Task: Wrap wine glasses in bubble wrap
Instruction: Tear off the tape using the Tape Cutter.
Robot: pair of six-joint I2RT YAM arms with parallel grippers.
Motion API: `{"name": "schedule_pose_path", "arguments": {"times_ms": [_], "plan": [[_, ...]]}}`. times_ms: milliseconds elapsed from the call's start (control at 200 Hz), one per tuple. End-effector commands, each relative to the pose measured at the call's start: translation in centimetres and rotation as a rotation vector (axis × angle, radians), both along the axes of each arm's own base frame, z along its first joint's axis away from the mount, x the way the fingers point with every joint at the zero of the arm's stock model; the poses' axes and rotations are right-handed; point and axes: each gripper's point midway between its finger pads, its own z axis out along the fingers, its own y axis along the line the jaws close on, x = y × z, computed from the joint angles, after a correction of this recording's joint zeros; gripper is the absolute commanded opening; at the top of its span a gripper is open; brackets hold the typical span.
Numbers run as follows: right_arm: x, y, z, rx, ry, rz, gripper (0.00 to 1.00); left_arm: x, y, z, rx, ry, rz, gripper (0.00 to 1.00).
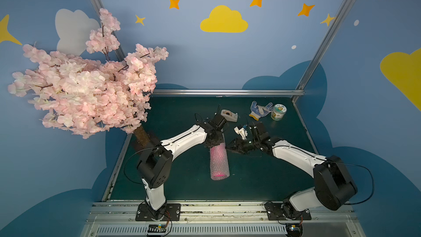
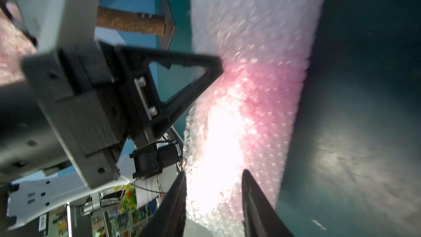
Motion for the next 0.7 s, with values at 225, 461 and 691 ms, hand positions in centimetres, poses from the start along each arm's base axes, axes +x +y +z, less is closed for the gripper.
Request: {"name": "schedule_pose_path", "arguments": {"times_ms": [225, 461, 691], "plan": [[10.4, -7.3, -1.5, -0.072, -0.032, -0.272, 0.56, 0.1, 0.3, 0.9, 0.005, -0.022, 0.007, 0.08], [16.7, -9.8, -3.2, -0.055, -0.099, -0.366, 0.62, 0.1, 0.1, 0.8, -0.002, -0.022, 0.005, 0.07], [20.9, -10.3, -4.8, 0.021, -0.105, -0.548, 0.61, 0.2, -0.1, 0.4, -0.012, -0.021, 0.012, 0.07]]}}
